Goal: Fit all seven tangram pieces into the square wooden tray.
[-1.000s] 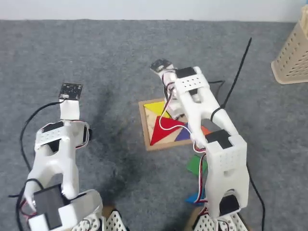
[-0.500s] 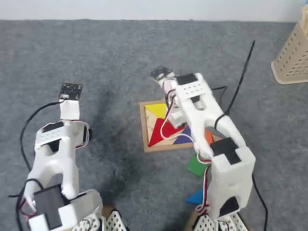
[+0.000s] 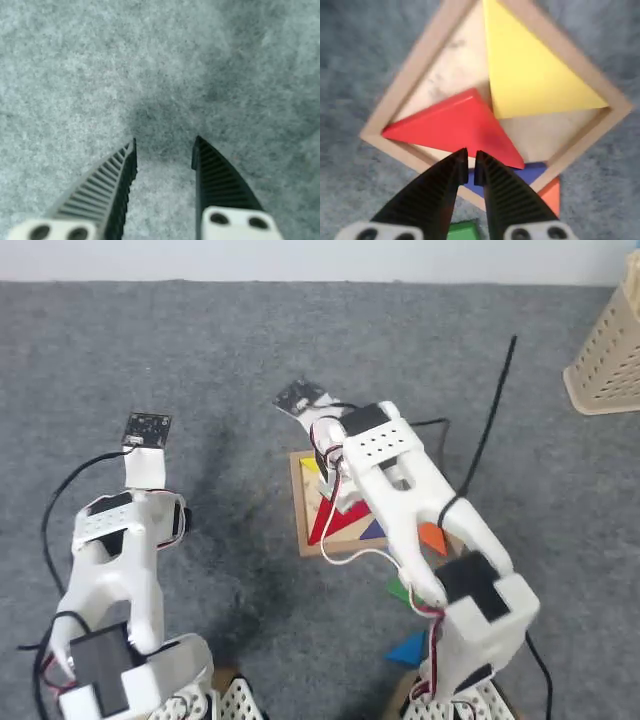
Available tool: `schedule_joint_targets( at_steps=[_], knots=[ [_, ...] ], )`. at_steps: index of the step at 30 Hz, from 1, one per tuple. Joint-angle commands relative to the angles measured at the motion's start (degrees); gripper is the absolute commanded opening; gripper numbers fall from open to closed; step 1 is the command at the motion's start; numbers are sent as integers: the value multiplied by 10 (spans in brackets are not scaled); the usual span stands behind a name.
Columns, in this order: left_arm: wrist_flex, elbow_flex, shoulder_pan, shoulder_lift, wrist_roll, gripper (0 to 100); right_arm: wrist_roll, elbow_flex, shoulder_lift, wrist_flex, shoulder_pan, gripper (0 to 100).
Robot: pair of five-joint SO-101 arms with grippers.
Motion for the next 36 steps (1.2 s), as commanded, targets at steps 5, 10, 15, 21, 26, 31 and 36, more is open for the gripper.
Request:
schedule_joint_targets(
  at_steps=[5,10,15,21,26,31,36],
  knots=[
    [-11,-1,0,-26,-6,178,37,2,-43,-29,-51,133],
    [-11,-1,0,-26,-6,178,37,-4,28,-69,-49,133],
    [-11,-1,0,-26,-6,178,34,-50,96,-71,-10,132],
    [-11,-1,0,-26,-6,178,33,-98,138,-71,15,69],
    [-11,-1,0,-26,-6,178,3,-100,102,-69,15,69],
    [-11,-1,0,-26,-6,178,17,-72,-1,-10,27,71],
    [-11,-1,0,-26,-6,178,185,1,-30,13,64,168]
  ],
)
